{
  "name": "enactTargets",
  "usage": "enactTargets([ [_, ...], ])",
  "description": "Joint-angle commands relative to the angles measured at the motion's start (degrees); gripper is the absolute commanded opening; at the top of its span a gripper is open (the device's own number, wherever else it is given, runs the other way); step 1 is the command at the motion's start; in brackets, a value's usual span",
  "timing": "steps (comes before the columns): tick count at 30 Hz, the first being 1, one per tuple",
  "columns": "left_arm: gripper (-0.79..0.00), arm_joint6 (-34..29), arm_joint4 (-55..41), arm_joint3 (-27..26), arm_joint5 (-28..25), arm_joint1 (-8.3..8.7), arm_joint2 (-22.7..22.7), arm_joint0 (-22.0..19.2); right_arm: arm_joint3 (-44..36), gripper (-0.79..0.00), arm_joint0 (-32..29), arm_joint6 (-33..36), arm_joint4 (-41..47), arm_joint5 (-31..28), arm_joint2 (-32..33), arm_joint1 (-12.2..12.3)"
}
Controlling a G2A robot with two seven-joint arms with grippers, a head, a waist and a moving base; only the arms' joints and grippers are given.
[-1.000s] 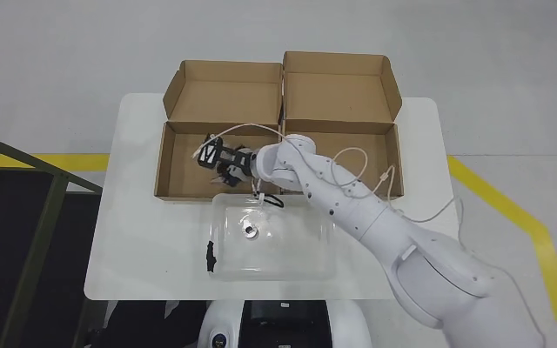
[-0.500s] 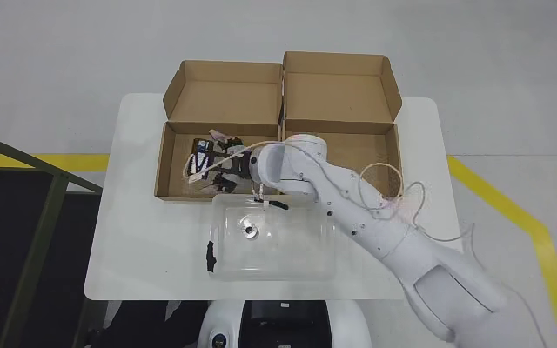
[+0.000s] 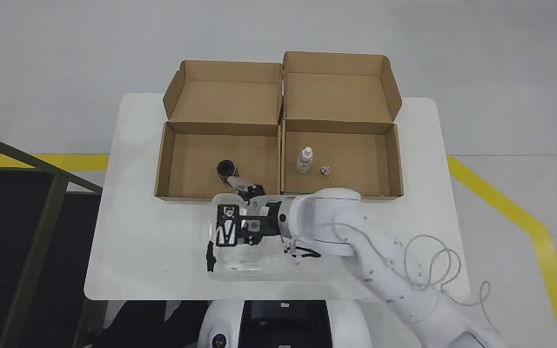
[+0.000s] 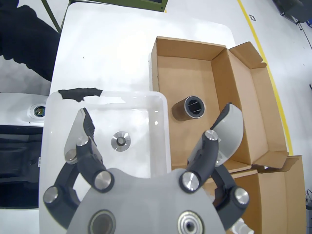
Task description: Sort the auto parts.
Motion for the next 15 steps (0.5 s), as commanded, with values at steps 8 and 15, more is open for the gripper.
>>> enactTargets([
  [8,0.0,0.0,0.0,0.0,0.0,0.0,0.0,0.0,0.14,0.0,-3.76,-1.76,-3.59,-4.12,0.82,1.42],
  [15,0.0,0.0,0.0,0.0,0.0,0.0,0.0,0.0,1.6,0.0,-5.05,-2.77,-6.2,-4.78,-0.43,1.83],
])
